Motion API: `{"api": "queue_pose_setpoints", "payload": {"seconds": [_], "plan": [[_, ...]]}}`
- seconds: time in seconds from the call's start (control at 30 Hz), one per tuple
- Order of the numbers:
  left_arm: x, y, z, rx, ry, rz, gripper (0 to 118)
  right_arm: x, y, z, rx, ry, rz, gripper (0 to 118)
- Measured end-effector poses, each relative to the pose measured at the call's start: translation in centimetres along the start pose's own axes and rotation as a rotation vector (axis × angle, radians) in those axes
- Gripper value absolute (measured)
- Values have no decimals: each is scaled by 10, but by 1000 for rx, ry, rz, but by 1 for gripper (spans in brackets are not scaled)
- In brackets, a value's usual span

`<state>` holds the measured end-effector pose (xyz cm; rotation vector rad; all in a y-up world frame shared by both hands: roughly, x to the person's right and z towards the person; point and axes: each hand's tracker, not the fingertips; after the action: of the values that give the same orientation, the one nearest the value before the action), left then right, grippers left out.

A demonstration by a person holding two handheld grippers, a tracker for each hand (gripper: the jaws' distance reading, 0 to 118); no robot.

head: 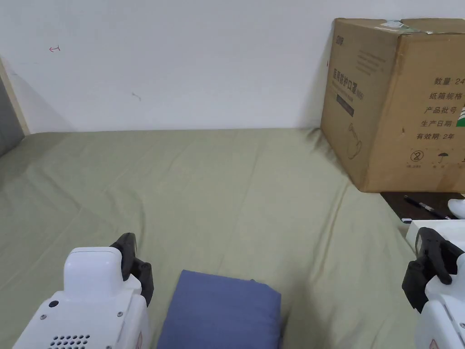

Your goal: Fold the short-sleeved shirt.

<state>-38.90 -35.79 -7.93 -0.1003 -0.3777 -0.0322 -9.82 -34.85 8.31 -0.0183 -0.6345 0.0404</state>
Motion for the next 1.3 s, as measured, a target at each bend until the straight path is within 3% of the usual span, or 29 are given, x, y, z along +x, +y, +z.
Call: {"api": "queue_pose_setpoints", "payload": {"seconds": [0.37,0.53,0.63,0.7,0.77,0.8,0.87,1.0,1.07,1.3], "plan": [[5,2,4,15,0,-27,0,-8,1,5,4,24,-7,0],[-4,10,12,46,-50,-6,0,-2,19,9,-5,39,-50,0],[-15,15,9,33,-42,-27,0,-9,41,-2,16,166,-42,0],[-24,14,3,-9,-43,2,0,-24,45,-27,-132,371,-9,0],[-32,9,-1,-43,-45,57,0,-42,30,-62,-414,594,-34,0],[-36,6,-4,-61,-50,78,0,-51,17,-78,-534,648,-48,0],[-44,-2,-12,-123,-64,106,0,-77,-22,-104,-726,661,-15,0],[-57,-22,-33,-252,-89,120,0,-125,-95,-141,-1002,669,200,0],[-64,-31,-49,-353,-138,144,0,-140,-126,-151,-1135,681,255,0],[-94,-54,-137,-735,-459,310,0,-140,-143,-168,-1194,673,202,0]]}}
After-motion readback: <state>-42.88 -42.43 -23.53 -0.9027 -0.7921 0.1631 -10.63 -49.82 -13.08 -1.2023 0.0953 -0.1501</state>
